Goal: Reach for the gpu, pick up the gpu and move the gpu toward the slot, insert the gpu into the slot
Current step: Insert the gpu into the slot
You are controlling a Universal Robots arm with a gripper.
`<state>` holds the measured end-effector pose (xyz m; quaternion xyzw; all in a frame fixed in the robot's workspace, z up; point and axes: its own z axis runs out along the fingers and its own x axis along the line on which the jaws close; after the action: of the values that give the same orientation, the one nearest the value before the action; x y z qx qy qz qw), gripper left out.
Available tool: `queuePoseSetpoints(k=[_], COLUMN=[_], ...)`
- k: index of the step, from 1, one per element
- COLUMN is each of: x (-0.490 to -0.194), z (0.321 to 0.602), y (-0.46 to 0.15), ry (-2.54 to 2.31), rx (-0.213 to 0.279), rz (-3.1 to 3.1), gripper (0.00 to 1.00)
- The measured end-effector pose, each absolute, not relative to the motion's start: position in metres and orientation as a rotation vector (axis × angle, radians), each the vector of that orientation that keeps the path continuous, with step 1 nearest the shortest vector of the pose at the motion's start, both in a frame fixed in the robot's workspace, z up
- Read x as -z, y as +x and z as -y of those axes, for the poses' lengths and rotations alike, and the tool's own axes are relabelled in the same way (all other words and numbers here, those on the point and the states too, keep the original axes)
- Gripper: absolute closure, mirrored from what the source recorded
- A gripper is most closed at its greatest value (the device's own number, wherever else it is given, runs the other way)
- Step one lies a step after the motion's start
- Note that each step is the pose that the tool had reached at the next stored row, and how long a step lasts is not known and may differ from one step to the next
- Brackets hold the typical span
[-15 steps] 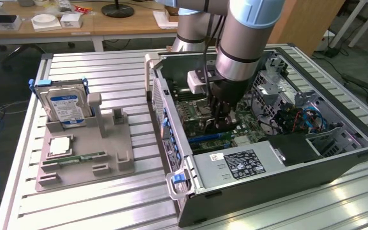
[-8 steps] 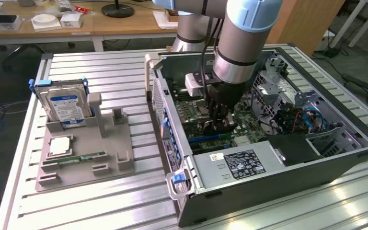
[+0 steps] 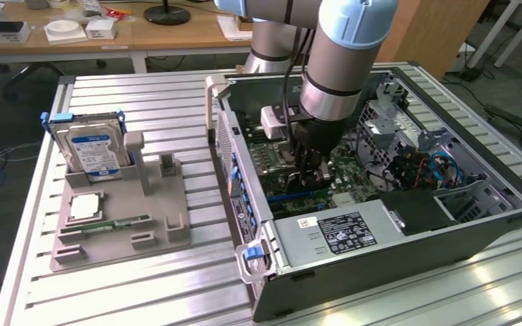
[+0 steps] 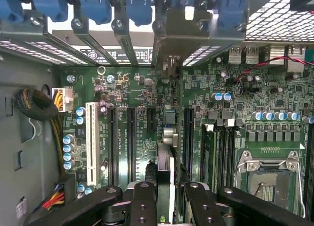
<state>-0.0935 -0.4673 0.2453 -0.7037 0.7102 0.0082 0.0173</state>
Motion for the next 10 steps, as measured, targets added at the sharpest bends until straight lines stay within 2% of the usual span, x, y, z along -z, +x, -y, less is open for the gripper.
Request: queuePoseSetpoints(k=[10], x=[-0.2433], z=[0.4672], y=[-0.0962], ry=[-2.187], rx=[-0.025], rz=[-2.207], gripper=[0.73])
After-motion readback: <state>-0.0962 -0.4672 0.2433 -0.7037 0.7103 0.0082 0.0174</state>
